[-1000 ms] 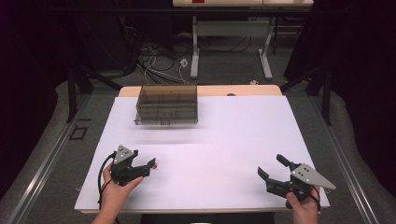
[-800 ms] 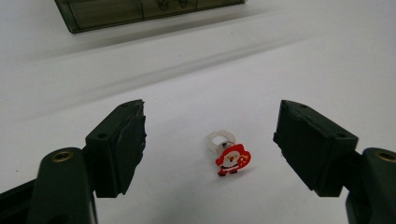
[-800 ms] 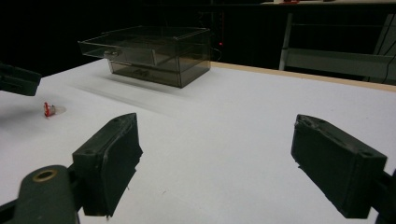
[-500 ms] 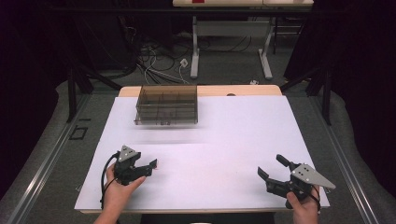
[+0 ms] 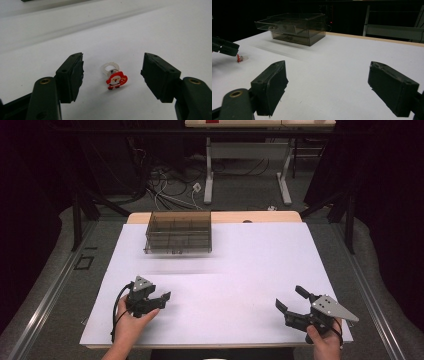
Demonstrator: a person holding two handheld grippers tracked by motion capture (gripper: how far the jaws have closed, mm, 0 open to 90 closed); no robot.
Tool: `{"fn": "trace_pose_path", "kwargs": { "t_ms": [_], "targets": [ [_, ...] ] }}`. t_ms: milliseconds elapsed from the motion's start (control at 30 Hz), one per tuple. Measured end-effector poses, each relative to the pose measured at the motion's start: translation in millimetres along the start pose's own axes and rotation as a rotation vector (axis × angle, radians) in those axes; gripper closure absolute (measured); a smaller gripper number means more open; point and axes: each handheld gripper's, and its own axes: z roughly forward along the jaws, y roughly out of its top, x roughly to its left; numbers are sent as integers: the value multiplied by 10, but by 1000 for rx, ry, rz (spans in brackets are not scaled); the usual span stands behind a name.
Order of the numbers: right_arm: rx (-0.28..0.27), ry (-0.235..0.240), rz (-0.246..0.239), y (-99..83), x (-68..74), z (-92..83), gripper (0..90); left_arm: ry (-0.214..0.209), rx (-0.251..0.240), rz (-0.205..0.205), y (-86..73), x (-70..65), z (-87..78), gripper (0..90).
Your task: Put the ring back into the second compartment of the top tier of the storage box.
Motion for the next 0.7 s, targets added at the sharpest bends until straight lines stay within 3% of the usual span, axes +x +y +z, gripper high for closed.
{"fn": "trace_pose_path", "kwargs": {
  "t_ms": [367,700],
  "targets": [
    [4,1,-3,-2,-7,3,149,12,21,-22,11,-35,57,404],
    [5,6,-4,-1,-9,1,149,4,80,-59,31,-78,83,445]
  ]
}}
